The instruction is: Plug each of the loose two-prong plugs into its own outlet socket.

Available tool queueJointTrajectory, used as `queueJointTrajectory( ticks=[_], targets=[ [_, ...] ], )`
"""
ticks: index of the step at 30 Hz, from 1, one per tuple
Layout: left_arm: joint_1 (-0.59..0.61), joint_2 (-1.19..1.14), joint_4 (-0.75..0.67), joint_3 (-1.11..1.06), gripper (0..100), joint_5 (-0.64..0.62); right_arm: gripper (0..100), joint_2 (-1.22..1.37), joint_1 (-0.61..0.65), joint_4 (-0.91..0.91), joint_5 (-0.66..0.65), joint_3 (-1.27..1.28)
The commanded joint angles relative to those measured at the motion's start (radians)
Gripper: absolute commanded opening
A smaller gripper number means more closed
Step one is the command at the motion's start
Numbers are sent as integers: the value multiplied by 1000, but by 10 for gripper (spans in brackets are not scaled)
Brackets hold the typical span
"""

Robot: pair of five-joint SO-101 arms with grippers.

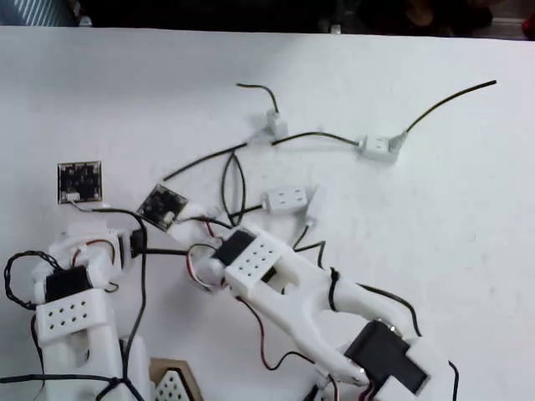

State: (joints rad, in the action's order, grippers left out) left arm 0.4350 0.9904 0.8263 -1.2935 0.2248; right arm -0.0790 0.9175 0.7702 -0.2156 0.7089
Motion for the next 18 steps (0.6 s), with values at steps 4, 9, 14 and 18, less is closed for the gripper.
queueJointTrajectory(
  ticks=[4,9,14,18],
  targets=[
    [10,19,-20,0,317,-3,17,38,-13,-73,-5,80],
    [10,19,-20,0,317,-3,17,47,-13,-73,-8,84],
    [10,19,-20,-2,317,-3,17,7,-13,-35,-8,60],
    [10,19,-20,-2,317,-3,17,-116,-44,45,-9,-3]
  ],
)
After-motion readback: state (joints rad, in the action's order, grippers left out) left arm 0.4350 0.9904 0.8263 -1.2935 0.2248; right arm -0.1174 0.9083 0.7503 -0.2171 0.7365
